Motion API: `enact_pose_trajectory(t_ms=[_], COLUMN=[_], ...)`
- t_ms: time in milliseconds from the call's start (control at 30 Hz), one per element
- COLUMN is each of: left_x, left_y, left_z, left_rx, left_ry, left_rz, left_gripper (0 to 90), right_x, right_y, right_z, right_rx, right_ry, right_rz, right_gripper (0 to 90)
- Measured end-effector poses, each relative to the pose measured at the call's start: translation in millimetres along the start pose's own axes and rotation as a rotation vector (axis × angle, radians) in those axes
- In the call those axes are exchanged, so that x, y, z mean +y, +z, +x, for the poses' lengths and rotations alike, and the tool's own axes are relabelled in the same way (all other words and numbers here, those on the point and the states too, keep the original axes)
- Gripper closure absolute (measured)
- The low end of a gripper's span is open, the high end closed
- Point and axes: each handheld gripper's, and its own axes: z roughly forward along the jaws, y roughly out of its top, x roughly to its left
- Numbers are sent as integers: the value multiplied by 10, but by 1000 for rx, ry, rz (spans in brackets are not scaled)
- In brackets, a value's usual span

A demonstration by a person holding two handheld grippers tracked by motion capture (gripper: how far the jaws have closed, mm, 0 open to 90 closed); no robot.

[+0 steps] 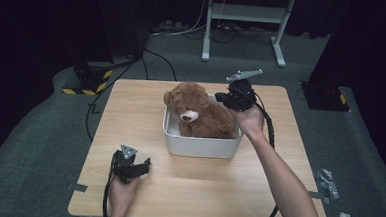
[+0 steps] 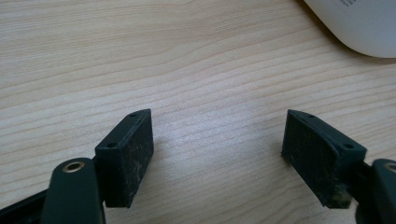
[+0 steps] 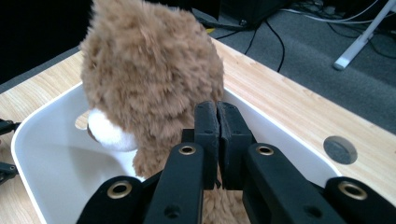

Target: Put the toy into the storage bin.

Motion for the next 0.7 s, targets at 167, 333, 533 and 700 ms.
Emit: enact_pose_trajectory(t_ms=[167, 333, 533, 700], left_x=[0, 0, 0, 0], left_y=[0, 0, 0, 0], left_z=[0, 0, 0, 0], left_rx=[1, 0, 0, 0], left_ry=[1, 1, 2, 2], left_rz=[0, 0, 0, 0], left_gripper=[248, 248, 248, 247], right_x=[-82, -143, -197, -240], right_y=[-4, -66, -151, -197], right_z=[-40, -82, -133, -154], right_rx=[11, 36, 38, 26], right_ry=[24, 55, 82, 90], right_rz=[-12, -40, -72, -91], right_gripper=[853, 800, 713, 672])
